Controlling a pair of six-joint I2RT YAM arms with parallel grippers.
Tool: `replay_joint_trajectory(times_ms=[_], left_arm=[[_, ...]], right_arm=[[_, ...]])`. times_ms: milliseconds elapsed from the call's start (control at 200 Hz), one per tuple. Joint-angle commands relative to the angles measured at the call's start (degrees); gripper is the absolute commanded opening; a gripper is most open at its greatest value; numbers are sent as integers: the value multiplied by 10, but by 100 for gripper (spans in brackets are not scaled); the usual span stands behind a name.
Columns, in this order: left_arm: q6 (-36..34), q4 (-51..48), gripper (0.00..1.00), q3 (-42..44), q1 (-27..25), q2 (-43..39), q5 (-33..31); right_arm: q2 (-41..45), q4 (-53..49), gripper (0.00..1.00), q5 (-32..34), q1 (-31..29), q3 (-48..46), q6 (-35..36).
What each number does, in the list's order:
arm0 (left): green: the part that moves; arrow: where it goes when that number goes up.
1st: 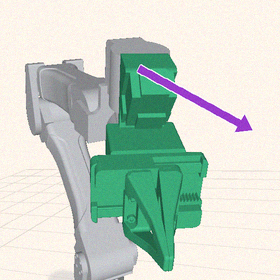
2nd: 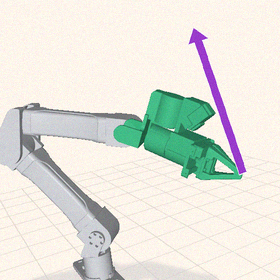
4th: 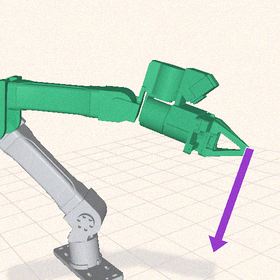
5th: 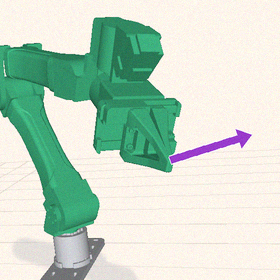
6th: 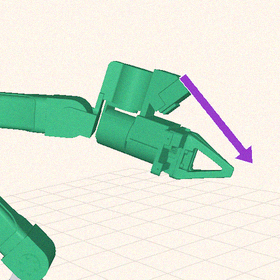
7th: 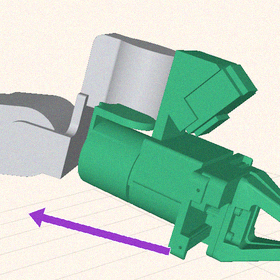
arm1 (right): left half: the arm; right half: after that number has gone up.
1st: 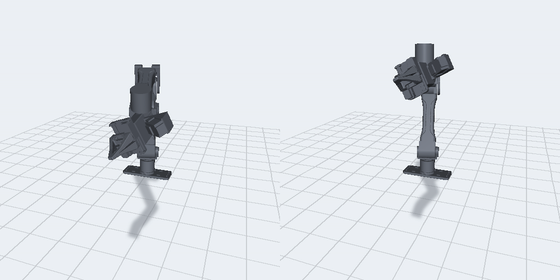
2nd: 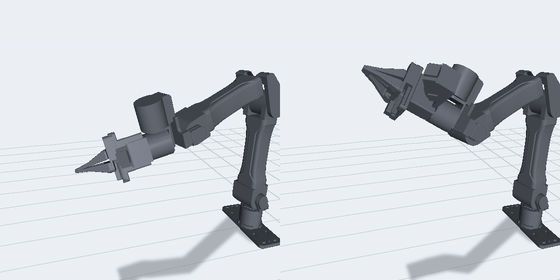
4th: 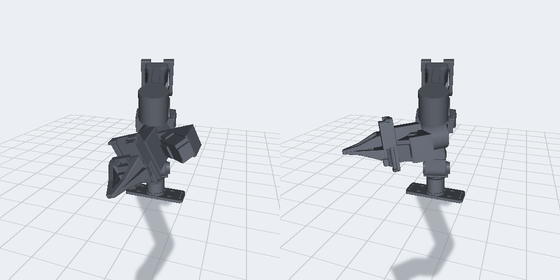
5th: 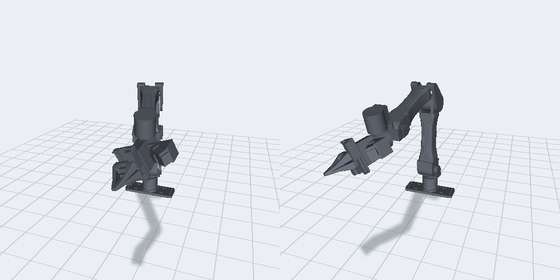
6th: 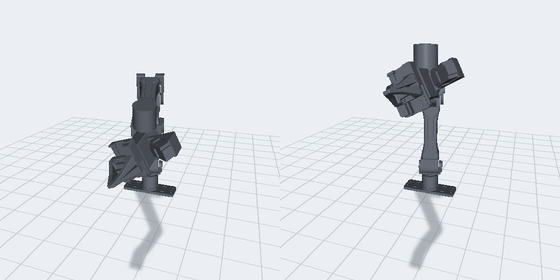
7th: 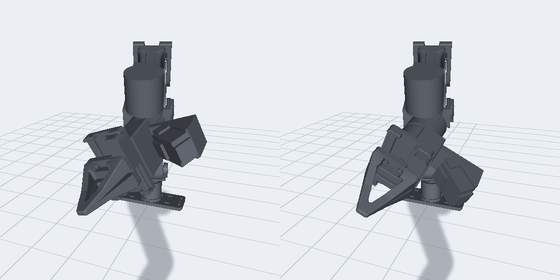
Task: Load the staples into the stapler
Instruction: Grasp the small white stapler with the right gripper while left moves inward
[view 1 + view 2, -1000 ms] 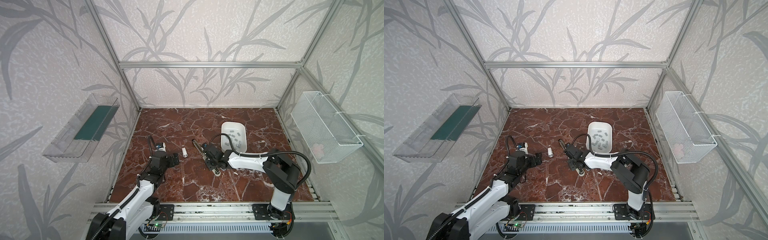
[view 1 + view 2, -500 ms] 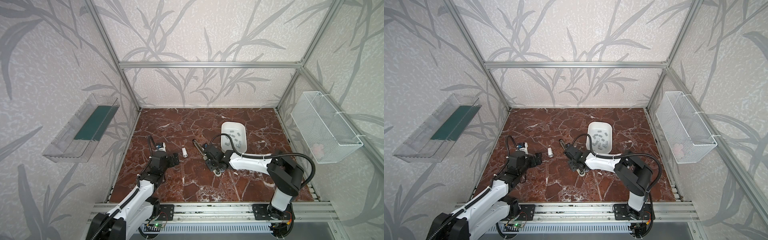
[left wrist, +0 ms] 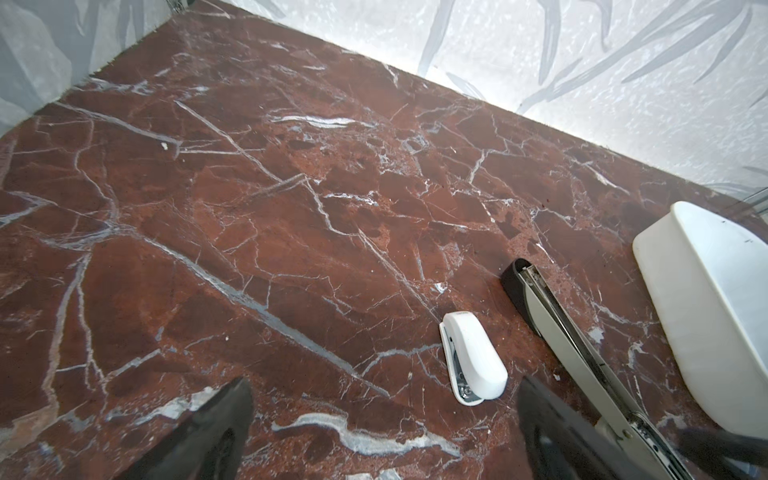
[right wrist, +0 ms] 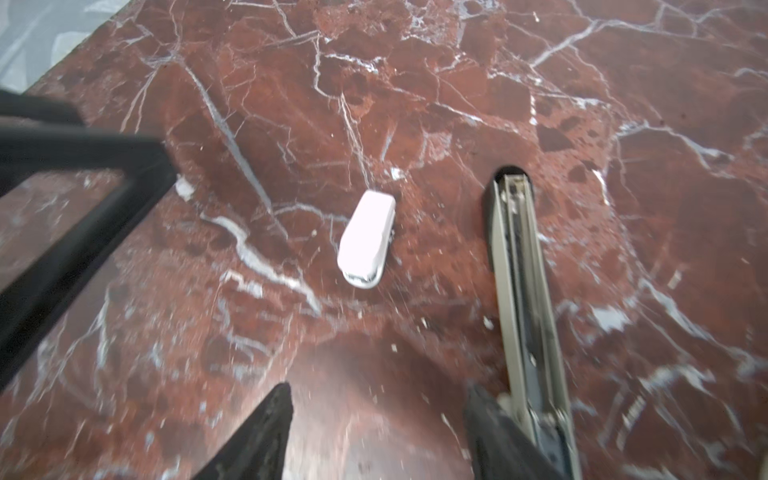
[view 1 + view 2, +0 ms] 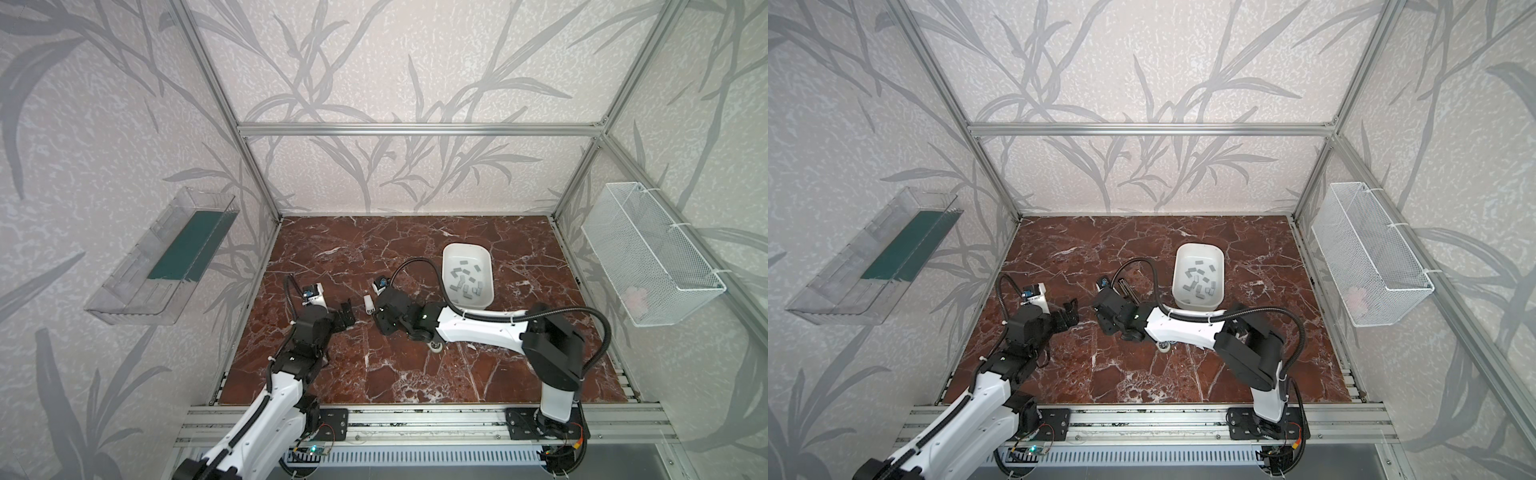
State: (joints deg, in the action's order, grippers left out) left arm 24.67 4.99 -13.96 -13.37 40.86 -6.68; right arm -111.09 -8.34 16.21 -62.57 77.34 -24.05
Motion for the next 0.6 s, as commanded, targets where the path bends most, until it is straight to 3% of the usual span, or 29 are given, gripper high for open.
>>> replay_joint_trajectory(times_ms=[0,265,595], left_arm=[[17,-2,99,20,3,-36,-27],[21,-11,99,32,4,-75,-41],[18,-4,99,33,4,-71,-33]], right_arm=[[-59,-35,68,31,1,72,-17],[-182,-92,72,37,11,208,-34],[-218,-79,48,25,16,232,-3]])
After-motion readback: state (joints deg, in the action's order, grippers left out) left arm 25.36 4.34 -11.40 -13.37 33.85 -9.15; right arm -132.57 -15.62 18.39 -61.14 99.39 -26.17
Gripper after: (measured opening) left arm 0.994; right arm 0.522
